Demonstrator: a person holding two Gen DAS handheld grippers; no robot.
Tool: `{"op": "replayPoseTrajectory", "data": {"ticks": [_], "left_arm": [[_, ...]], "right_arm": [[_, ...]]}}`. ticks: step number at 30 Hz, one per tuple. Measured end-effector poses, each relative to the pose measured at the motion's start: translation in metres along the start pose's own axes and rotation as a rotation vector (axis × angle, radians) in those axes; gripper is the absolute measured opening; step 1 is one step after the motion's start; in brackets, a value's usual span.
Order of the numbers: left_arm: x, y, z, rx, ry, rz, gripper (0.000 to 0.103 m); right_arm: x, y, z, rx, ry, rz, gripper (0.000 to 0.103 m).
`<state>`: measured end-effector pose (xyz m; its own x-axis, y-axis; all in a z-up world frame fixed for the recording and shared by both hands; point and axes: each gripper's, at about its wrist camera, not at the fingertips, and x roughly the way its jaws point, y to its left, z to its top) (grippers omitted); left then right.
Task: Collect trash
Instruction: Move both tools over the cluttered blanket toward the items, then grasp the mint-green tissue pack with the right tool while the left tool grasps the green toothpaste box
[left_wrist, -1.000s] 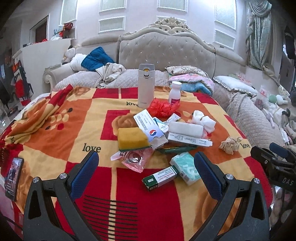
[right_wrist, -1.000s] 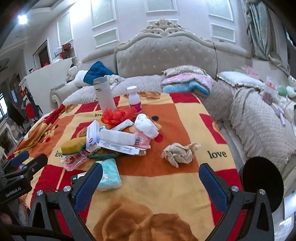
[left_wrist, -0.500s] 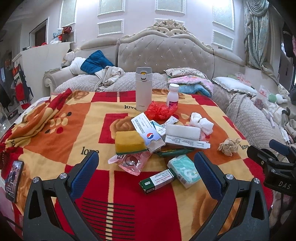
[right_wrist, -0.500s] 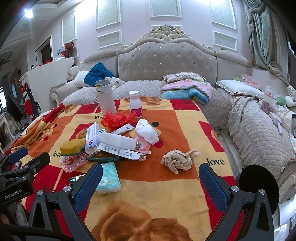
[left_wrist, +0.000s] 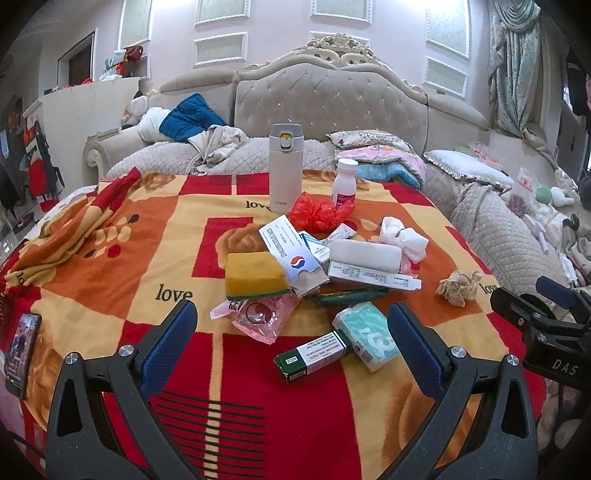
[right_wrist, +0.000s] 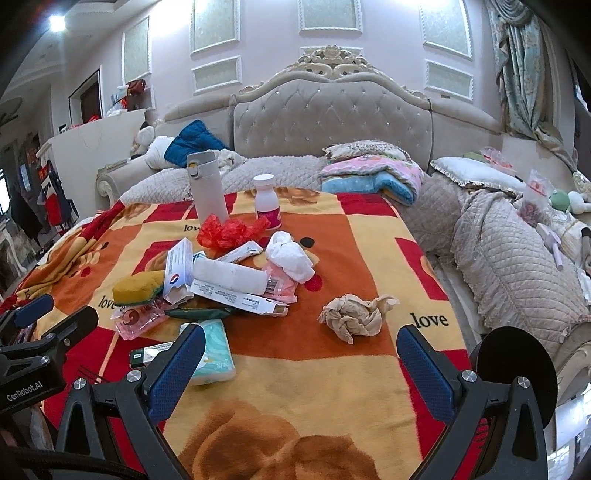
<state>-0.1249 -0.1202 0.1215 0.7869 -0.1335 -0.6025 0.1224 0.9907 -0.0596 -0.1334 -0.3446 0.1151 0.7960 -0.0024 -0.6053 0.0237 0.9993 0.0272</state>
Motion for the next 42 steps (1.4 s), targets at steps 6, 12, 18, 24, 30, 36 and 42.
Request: {"op": "replayPoseTrajectory", "data": {"ticks": [6,12,18,24,30,36,42], "left_arm": [[0.005,0.002,-0.003,-0.006,0.017,0.000,0.102],[0.007,0.005,-0.005,-0.010,0.022,0.004,0.102],[0.011,0.011,-0.007,-0.023,0.033,0.009,0.102],[0.014,0.021,-0.012,-0.020,0.048,0.022,0.102],[0.020,0.033,-0.021,0.004,0.078,0.030,0.102],[0.027,0.047,-0.033,0.019,0.116,0.040,0.102],[0.034,0.060,-0.036,-0.010,0.140,0.040,0.102]], "right_arm": [[0.002,0.000,-0.001,-0.003,0.004,-0.001,0.103],[0.004,-0.003,-0.002,0.002,0.004,0.004,0.103],[0.007,0.001,-0.003,-0.021,0.001,-0.002,0.103],[0.010,0.001,-0.005,-0.012,0.019,0.019,0.103],[0.015,0.003,-0.009,-0.011,0.051,0.053,0.103],[0.028,0.014,-0.014,-0.030,0.104,0.104,0.103],[0.054,0.037,-0.018,-0.078,0.183,0.207,0.084]]}}
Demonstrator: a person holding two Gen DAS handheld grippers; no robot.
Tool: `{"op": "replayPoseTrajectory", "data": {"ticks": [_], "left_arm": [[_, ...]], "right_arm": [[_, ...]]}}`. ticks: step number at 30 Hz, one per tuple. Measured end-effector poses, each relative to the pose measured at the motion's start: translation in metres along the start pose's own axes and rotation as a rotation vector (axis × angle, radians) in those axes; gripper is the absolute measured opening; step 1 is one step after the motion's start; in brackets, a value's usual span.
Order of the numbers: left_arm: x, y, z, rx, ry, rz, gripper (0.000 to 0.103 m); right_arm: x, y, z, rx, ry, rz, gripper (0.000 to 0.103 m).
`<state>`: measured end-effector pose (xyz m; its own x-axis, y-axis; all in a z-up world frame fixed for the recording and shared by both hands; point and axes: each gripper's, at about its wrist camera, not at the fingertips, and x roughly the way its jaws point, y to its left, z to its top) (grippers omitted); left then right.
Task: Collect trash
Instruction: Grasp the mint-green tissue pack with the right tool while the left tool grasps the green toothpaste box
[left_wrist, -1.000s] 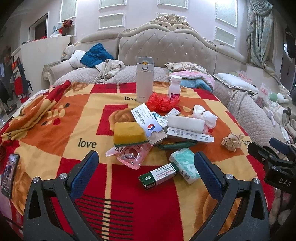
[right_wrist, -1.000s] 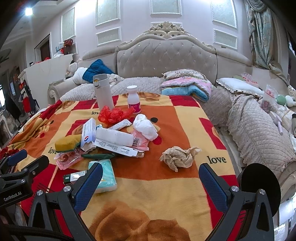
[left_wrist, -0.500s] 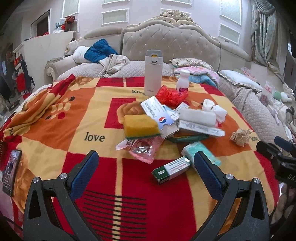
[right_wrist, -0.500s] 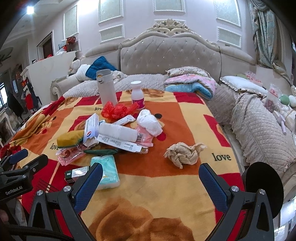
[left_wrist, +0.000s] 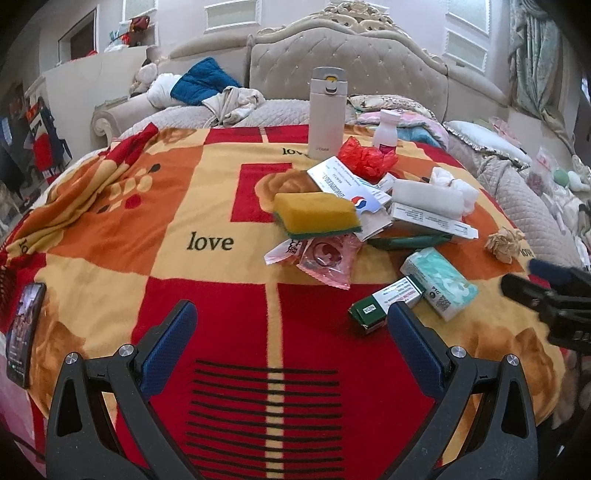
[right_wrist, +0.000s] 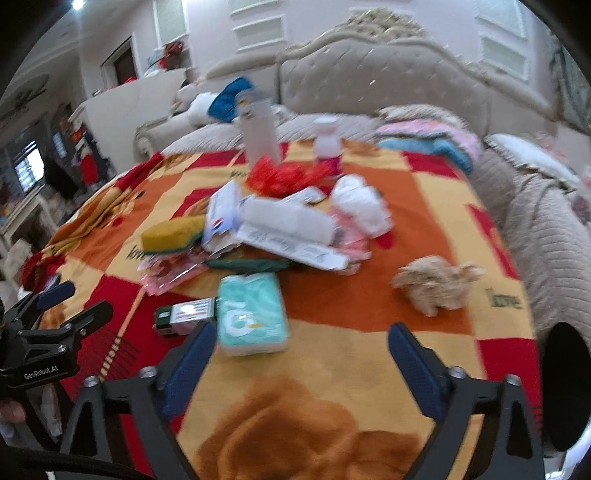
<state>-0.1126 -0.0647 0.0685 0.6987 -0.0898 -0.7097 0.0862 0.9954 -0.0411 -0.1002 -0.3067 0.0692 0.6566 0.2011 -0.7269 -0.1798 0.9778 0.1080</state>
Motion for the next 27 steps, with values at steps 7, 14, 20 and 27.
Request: {"op": "replayPoseTrajectory", "data": {"ticks": [7,14,20,27], "left_arm": [[0.006,0.004,0.000,0.022,0.021,-0.010,0.102],[0.020,-0.007,-0.001,0.086,0.076,-0.092,0.102],[0.040,-0.035,0.000,0.182,0.105,-0.155,0.102],[0.071,-0.063,0.005,0.285,0.151,-0.164,0.081]], "right_arm": [[0.050,0.014,0.012,-0.006,0.121,0.144,0.079],[0.084,0.008,0.012,0.008,0.234,0.198,0.046],[0.044,-0.014,0.004,0.053,0.176,0.198,0.046],[0.023,-0.033,-0.010,0.091,0.161,0.183,0.046]]}}
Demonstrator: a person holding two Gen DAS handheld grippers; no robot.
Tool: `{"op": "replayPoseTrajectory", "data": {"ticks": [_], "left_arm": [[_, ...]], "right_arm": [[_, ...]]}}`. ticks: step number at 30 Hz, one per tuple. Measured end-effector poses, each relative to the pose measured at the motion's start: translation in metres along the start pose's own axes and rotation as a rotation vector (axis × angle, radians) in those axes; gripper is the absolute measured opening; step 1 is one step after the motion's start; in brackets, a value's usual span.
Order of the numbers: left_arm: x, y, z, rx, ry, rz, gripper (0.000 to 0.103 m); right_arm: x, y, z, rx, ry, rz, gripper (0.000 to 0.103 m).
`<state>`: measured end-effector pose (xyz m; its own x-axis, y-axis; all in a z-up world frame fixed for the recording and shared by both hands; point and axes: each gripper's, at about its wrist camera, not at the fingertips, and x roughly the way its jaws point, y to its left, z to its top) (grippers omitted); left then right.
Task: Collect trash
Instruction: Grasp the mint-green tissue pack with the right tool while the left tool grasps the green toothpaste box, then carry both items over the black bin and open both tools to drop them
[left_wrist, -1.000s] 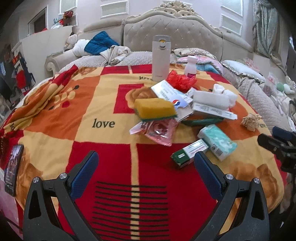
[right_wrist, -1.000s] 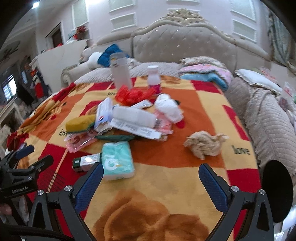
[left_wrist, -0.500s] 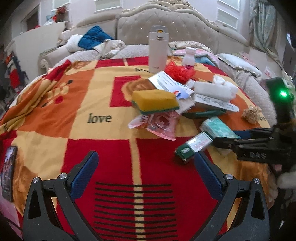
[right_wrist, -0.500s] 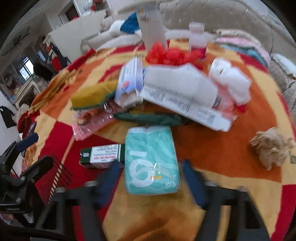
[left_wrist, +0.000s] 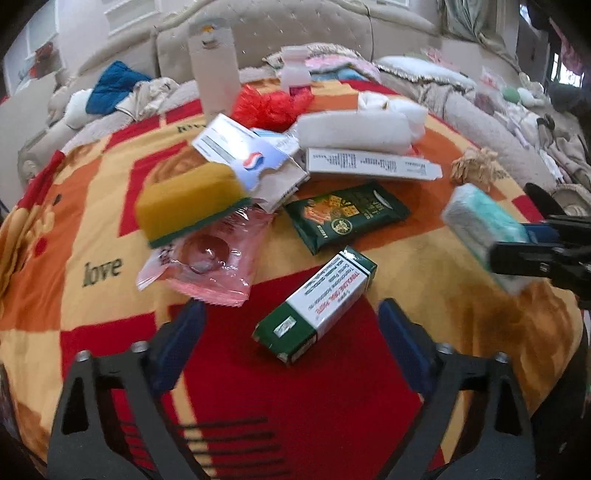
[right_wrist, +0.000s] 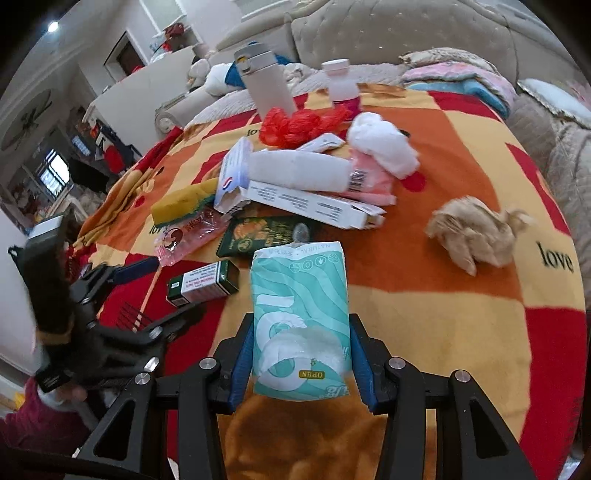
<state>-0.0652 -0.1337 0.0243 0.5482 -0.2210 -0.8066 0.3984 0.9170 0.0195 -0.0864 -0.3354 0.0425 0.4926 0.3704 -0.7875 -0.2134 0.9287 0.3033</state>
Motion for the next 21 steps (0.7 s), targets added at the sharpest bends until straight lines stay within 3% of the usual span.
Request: {"op": "replayPoseTrajectory", "data": {"ticks": [1,2,6,12,17,21], "left_arm": [[0.006,0.001,0.002,-0.007,0.022,-0.013,0.071],[0.011,0.002,0.003,-0.014,0.045,-0.024,0.050],[0.003,-0.001,0.002,-0.032,0.052,-0.061,0.024],[-0.017,-0.016,-0.003,-0.041,0.031,-0.095,0.021],[-0.022,-0.023,0.001,-0.113,0.032,-0.135,0.021],[-0.030,-0.040,0.006,-0.082,0.010,-0.124,0.021]], "right_arm": [[-0.001,-0.002,-0.002,0.008,-0.001,-0.001,0.046],[-0.001,-0.004,-0.003,0.015,-0.001,-0.003,0.046],[-0.005,-0.010,-0.007,0.026,-0.004,-0.006,0.046],[-0.016,-0.015,-0.012,0.022,-0.030,-0.013,0.046],[-0.026,-0.023,-0.018,0.042,-0.048,-0.017,0.046],[-0.038,-0.029,-0.021,0.044,-0.073,-0.038,0.046]]}}
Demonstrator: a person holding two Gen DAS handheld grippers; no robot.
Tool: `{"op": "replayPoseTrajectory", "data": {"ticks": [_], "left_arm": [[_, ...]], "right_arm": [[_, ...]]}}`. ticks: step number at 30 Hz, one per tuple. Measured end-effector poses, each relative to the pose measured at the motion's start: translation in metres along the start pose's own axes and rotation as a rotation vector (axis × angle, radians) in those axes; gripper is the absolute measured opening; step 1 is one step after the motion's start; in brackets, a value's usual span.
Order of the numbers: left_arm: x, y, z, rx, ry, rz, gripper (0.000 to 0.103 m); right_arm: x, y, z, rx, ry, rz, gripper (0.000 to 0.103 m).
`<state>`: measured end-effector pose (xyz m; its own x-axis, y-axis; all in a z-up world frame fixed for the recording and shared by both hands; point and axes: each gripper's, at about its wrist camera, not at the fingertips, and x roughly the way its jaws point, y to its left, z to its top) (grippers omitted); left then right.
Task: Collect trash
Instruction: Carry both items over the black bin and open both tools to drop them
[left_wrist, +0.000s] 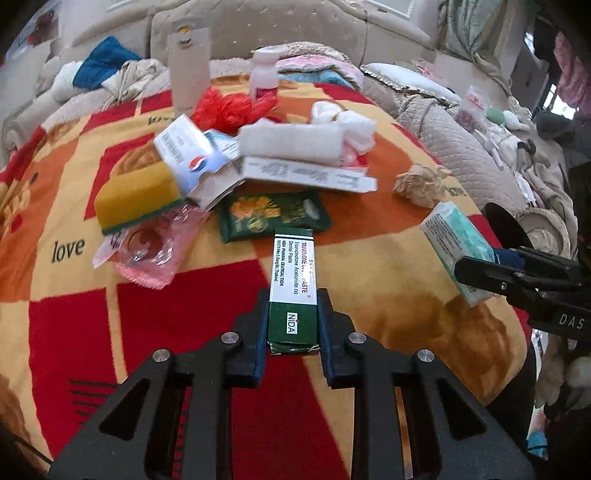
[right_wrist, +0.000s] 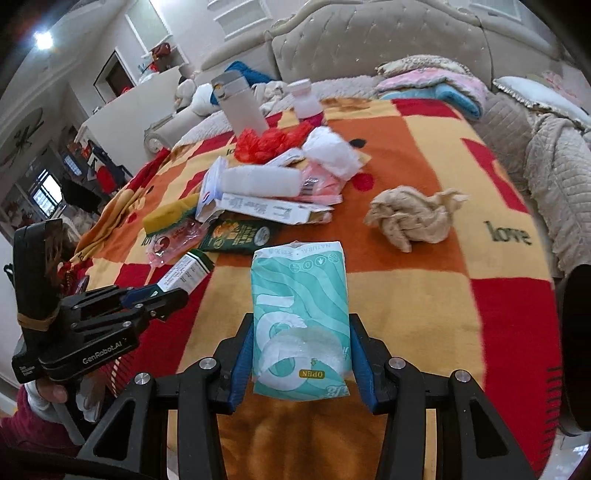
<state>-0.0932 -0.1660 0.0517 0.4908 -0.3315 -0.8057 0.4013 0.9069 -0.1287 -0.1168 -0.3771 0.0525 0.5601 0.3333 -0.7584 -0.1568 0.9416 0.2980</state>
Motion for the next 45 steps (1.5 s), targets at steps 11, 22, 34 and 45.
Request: {"op": "replayPoseTrajectory", "data": {"ticks": [11,22,34,45], "left_arm": [[0.003,-0.062,0.016,0.075,-0.023,-0.034,0.021],[0.022,-0.130,0.034,0.161,-0.014,-0.093,0.021],[0.045,-0.212,0.055,0.252,0.000,-0.189,0.021],[0.078,-0.267,0.071,0.289,0.030,-0.246,0.021]], "right_arm": [[-0.034,-0.042,-0.008,0.063,-0.044,-0.053,0.046],[-0.068,-0.094,-0.018,0.141,-0.088,-0.116,0.046],[-0.100,-0.171,-0.038,0.271,-0.119,-0.217,0.046],[-0.116,-0.233,-0.056,0.373,-0.120,-0.304,0.046]]}}
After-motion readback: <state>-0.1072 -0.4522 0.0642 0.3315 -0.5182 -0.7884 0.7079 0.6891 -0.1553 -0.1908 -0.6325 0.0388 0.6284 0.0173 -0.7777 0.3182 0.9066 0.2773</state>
